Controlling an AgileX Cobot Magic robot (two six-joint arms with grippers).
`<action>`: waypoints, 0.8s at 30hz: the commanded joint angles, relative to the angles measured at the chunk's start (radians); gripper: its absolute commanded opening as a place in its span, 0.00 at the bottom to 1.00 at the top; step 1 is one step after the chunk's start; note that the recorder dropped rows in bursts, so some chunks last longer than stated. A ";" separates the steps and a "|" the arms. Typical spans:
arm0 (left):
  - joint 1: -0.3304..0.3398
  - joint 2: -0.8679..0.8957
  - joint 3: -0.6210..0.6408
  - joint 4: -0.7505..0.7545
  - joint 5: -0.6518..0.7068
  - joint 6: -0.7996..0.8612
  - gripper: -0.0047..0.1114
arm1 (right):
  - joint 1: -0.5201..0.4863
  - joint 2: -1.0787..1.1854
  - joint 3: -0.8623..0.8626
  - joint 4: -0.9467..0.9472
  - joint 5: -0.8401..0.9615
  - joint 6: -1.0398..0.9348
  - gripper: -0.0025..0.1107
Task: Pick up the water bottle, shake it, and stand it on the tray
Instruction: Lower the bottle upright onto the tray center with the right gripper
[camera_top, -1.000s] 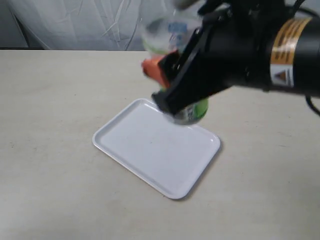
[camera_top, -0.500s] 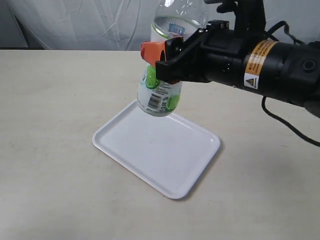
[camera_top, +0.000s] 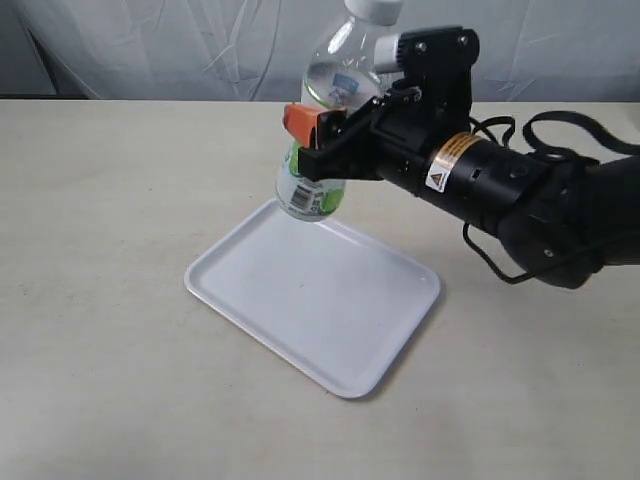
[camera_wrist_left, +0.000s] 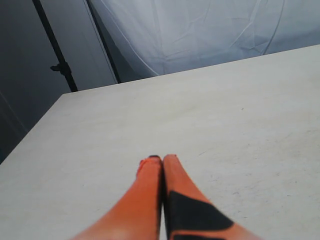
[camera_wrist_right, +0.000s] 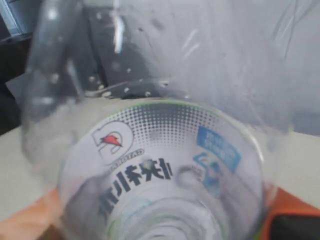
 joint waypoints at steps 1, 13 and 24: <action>0.001 -0.004 0.002 -0.004 -0.013 -0.007 0.04 | -0.005 0.079 0.000 -0.029 -0.132 -0.033 0.02; 0.001 -0.004 0.002 -0.004 -0.013 -0.007 0.04 | -0.005 0.280 -0.009 -0.061 -0.155 -0.279 0.02; 0.001 -0.004 0.002 -0.004 -0.013 -0.007 0.04 | -0.005 0.292 -0.009 -0.097 -0.257 -0.228 0.02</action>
